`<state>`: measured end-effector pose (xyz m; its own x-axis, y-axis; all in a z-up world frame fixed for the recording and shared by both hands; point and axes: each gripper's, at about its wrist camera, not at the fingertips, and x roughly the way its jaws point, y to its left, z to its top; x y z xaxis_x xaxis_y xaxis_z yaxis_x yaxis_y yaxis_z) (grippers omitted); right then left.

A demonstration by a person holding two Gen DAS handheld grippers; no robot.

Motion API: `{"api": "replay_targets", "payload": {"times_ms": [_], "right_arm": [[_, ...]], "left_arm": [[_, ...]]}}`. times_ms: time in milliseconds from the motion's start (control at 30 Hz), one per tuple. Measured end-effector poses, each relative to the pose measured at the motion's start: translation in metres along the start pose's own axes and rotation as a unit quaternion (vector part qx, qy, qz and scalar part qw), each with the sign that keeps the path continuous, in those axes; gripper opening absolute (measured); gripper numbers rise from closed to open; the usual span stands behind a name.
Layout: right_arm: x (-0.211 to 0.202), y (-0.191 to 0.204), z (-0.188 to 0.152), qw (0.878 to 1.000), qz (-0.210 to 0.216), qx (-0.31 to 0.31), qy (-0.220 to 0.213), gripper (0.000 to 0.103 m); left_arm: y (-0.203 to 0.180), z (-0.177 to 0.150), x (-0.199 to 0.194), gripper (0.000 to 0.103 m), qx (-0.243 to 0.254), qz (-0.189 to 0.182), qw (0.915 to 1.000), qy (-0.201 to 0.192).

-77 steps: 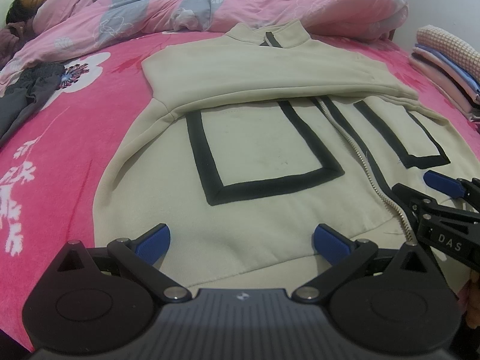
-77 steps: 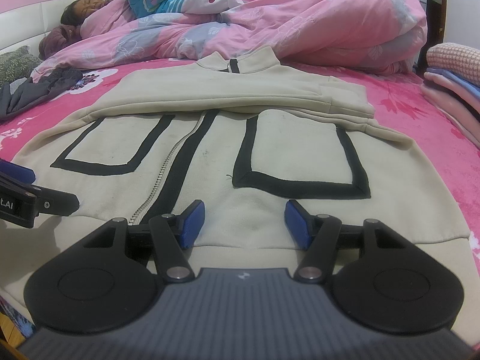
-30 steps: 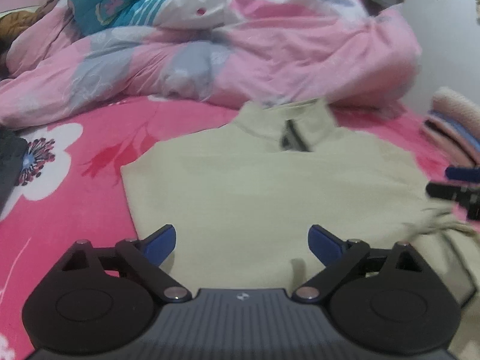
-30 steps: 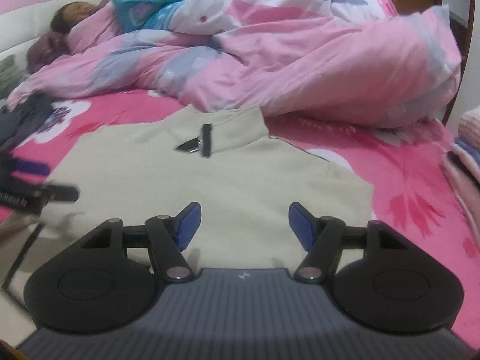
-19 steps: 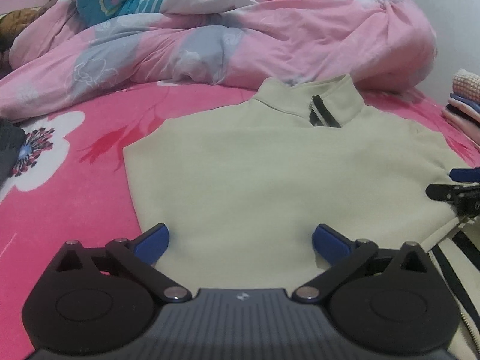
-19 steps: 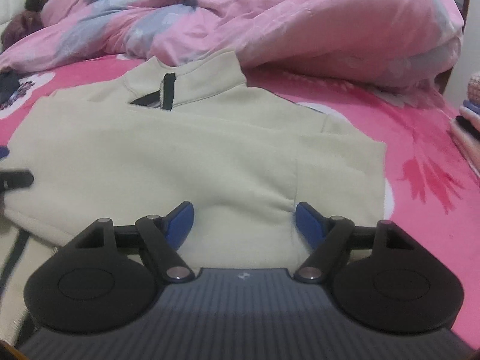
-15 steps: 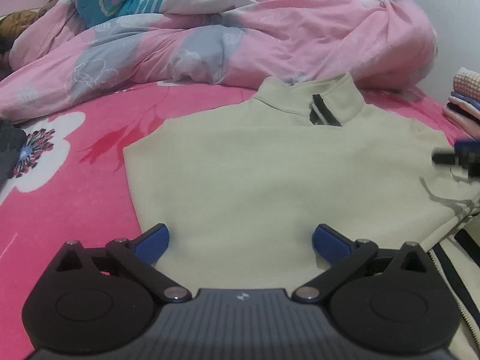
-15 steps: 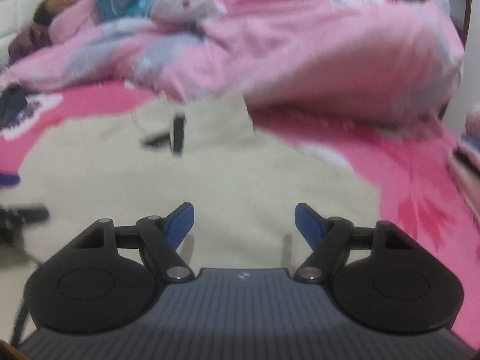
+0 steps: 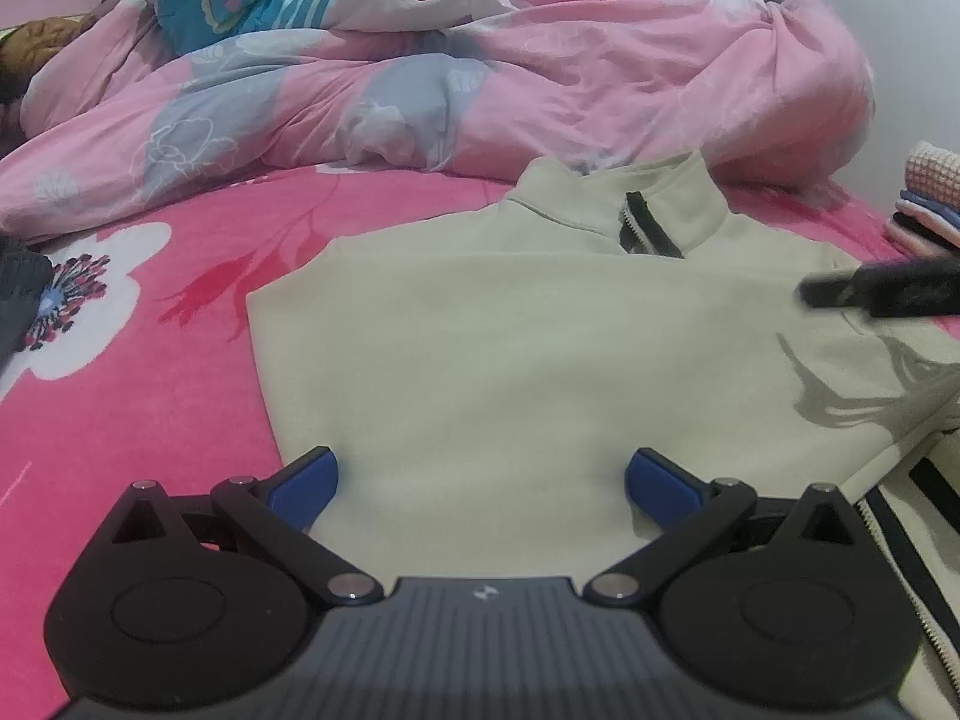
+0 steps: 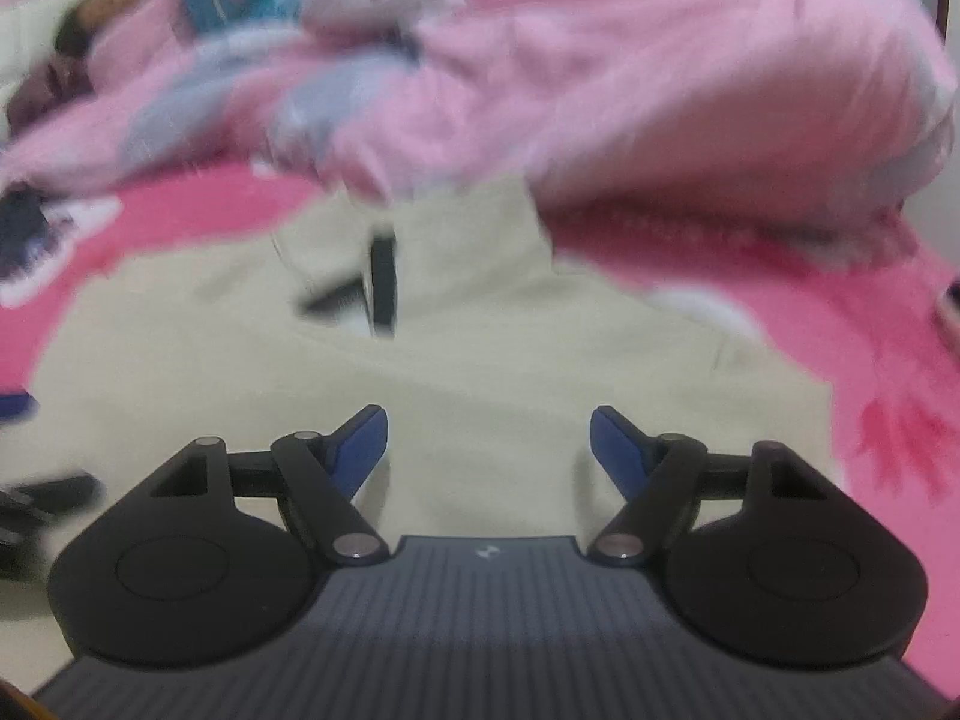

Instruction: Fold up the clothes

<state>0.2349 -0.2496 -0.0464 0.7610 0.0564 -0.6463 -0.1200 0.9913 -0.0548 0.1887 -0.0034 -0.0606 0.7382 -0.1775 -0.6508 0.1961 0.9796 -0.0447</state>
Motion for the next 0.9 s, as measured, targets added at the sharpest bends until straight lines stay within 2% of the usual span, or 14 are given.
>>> {"api": "replay_targets", "payload": {"times_ms": [33, 67, 900], "right_arm": [[0.0154, 0.0020, -0.0119, 1.000, -0.011, -0.005, 0.011, 0.082], [0.0178, 0.0019, -0.0200, 1.000, -0.012, -0.005, -0.014, 0.084], [0.0170, 0.0015, -0.0214, 1.000, -0.011, 0.005, -0.020, 0.085]], "left_arm": [[0.0006, 0.0005, 0.0003, 0.103, -0.001, -0.001, 1.0000, 0.000], [0.0012, 0.0011, 0.0007, 0.103, -0.002, -0.002, 1.0000, 0.000], [-0.0015, 0.0014, -0.0001, 0.103, 0.000, 0.004, 1.0000, 0.005]]}}
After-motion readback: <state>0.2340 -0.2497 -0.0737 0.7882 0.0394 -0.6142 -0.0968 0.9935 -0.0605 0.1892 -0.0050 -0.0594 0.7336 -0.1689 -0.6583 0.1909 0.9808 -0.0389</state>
